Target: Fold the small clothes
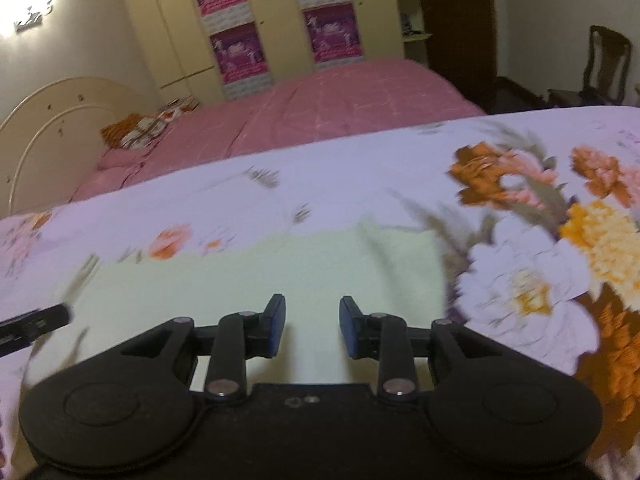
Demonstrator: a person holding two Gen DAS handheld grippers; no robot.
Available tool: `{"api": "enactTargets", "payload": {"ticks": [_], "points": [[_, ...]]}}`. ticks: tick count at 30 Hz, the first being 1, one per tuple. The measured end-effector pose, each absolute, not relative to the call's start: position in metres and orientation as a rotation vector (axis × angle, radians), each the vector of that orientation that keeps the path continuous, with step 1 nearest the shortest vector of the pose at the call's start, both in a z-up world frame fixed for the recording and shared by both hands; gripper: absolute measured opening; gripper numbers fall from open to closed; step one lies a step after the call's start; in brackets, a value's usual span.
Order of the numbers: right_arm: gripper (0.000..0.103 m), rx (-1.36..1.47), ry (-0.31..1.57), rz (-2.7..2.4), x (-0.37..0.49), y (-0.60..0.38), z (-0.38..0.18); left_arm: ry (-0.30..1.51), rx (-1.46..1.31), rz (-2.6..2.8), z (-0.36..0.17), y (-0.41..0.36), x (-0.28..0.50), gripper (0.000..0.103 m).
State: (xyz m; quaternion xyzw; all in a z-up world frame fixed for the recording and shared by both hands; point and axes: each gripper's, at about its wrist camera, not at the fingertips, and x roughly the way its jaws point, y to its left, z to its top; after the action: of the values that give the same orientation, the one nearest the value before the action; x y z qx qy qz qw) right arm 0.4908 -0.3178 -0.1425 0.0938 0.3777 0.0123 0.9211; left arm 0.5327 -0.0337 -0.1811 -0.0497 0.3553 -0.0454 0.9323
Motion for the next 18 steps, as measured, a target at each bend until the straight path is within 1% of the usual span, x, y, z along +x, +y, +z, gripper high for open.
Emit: {"api": "enactTargets", "payload": {"ticks": [2,4,10,12,18], "points": [[0.039,0.177,0.78,0.037,0.491,-0.307,-0.145,0.744,-0.078,-0.08,-0.188,-0.041,0.539,0.067],[0.042,0.16,0.781,0.044,0.493,-0.297,-0.148,0.753,-0.065,-0.055,-0.194,-0.042,0.545,0.067],[0.041,0.076,0.804,0.025,0.507,-0.293,-0.163,0.742,-0.051,-0.018,-0.2,-0.035,0.553,0.067],[0.041,0.026,0.784,-0.01,0.508,-0.299,-0.167,0.742,-0.054,-0.012,-0.2,-0.03,0.555,0.067],[0.041,0.078,0.774,-0.085,0.503,-0.321,-0.162,0.734,-0.077,0.002,-0.189,-0.027,0.541,0.067]]}}
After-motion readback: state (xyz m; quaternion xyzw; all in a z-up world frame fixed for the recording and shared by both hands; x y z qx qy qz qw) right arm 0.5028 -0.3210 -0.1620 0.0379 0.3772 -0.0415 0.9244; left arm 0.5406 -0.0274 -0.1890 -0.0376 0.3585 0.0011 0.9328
